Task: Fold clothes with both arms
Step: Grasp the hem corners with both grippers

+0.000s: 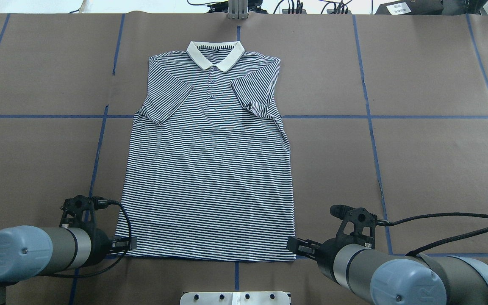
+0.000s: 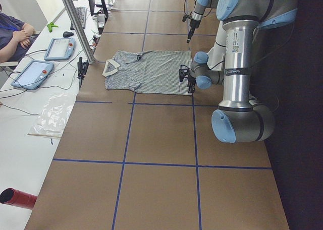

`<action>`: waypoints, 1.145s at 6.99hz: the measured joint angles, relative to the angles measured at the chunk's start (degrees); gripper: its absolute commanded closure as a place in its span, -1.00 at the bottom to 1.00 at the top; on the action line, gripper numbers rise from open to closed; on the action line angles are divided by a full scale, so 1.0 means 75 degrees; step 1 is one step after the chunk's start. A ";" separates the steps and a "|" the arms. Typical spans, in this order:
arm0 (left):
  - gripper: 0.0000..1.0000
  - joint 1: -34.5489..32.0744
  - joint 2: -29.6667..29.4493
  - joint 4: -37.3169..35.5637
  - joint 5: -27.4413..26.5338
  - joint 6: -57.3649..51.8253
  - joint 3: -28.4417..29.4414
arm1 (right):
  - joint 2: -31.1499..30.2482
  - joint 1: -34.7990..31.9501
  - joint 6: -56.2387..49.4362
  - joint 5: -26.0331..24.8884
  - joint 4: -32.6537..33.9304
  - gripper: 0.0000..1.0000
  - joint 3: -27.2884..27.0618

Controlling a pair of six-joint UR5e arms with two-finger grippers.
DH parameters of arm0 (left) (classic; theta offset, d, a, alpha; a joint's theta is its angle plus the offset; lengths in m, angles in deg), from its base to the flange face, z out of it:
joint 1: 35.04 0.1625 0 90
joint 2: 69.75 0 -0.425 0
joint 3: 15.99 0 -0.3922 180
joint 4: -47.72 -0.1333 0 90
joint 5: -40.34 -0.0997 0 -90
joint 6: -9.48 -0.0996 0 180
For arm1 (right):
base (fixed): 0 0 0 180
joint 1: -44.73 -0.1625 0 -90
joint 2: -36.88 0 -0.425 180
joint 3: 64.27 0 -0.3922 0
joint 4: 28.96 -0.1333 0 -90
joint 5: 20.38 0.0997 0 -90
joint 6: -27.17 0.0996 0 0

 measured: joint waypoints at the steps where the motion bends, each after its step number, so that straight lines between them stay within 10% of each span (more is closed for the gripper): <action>1: -0.08 0.0030 0.0081 0.0000 -0.0030 0.0022 0.0006 | -0.0003 0.0017 0.0001 -0.0030 -0.0002 -0.67 0.0000; 8: 0.23 0.0079 0.0129 -0.0011 -0.0042 0.0032 0.0055 | -0.0016 0.0034 0.0001 -0.0058 0.0003 -0.69 0.0010</action>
